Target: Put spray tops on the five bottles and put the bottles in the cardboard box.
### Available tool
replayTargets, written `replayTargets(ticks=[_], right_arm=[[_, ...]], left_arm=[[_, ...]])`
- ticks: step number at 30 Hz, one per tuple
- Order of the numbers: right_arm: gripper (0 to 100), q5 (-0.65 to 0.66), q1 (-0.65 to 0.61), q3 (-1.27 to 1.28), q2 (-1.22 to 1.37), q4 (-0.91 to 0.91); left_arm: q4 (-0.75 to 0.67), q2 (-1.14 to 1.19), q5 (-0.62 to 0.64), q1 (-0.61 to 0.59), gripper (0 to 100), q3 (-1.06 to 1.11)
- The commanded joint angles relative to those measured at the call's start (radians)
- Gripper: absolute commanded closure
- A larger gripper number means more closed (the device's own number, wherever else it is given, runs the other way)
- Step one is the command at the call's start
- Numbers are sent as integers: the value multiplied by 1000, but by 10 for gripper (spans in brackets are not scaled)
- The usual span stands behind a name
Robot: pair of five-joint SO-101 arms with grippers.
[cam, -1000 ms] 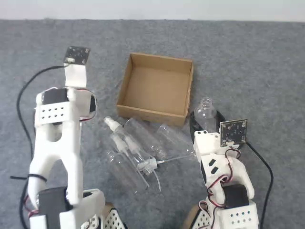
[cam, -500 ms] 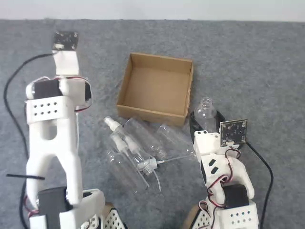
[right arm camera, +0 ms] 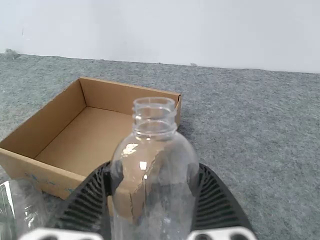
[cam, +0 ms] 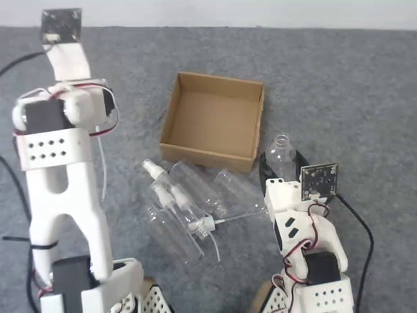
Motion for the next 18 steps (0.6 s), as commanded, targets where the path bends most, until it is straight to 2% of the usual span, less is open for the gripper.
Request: replayTargets(ticks=[1,9,18], right_arm=[[992,15,1,-5,-22,-24],[992,15,1,-5,-22,-25],[992,15,1,-5,-22,-27]], left_arm=[[5,-61,15,26,988,-77],[0,-69,55,58,988,-79],[-5,-222,57,64,988,-74]])
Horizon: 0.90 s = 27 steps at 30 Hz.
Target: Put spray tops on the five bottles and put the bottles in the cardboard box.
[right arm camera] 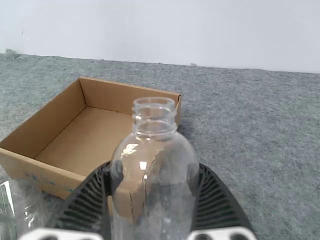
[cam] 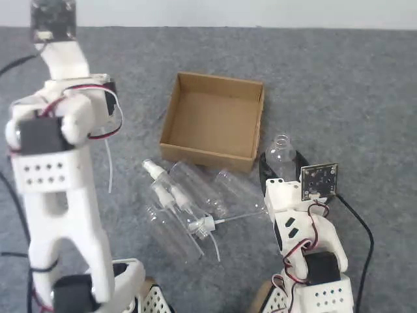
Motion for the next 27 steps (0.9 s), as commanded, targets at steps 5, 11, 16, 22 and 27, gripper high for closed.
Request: replayTargets(ticks=[5,11,16,22,27], right_arm=[[992,15,1,-5,-22,-27],[992,15,-1,-5,-22,-27],[992,15,-1,-5,-22,-27],[992,15,-1,-5,-22,-27],[992,15,-1,-6,-22,-27]], left_arm=[[3,-100,9,8,988,-50],[-5,-149,61,41,988,12],[-5,-264,71,126,988,81],[-5,-379,72,176,988,143],[-58,-430,103,258,988,225]])
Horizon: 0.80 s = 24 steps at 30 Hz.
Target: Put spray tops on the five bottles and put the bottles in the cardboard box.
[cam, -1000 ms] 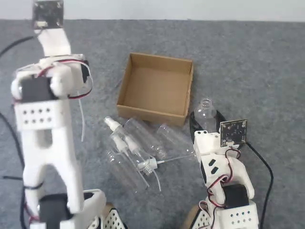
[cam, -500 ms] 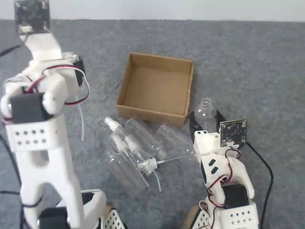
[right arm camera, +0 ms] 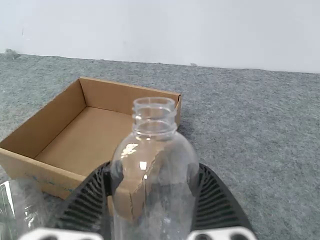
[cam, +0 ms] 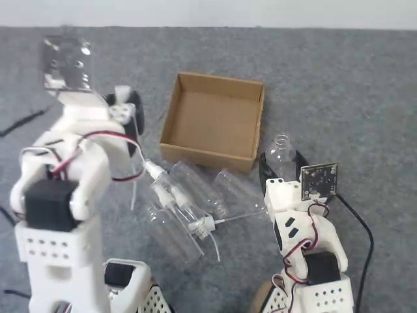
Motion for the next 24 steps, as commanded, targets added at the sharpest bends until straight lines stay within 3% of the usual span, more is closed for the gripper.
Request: replayTargets(ticks=[1,5,13,24], right_arm=[[992,15,-1,-6,-22,-27],[992,15,-2,-11,-22,-27],[992,15,-90,-8,-22,-28],[992,15,-189,-6,-22,-19]], left_arm=[[-77,-68,84,58,988,59],[-158,-120,241,61,988,157],[-368,-356,348,63,989,360],[-661,-634,387,63,989,645]])
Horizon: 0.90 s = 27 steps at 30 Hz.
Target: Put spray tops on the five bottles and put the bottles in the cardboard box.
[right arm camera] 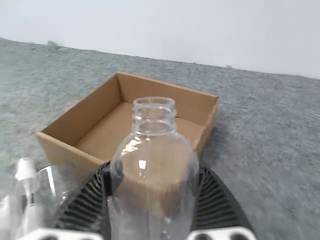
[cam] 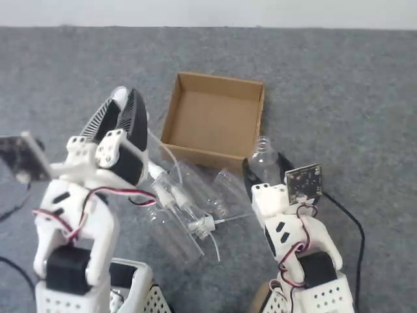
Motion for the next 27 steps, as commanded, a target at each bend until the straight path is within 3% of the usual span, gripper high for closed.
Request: replayTargets(ticks=[1,17,27], right_arm=[[992,15,-67,-6,-22,-19],[992,17,-332,60,-22,-27],[992,17,-369,66,-22,-19]], left_arm=[[-98,-89,12,5,989,41],[-163,-310,83,5,989,185],[-281,-477,190,6,989,369]])
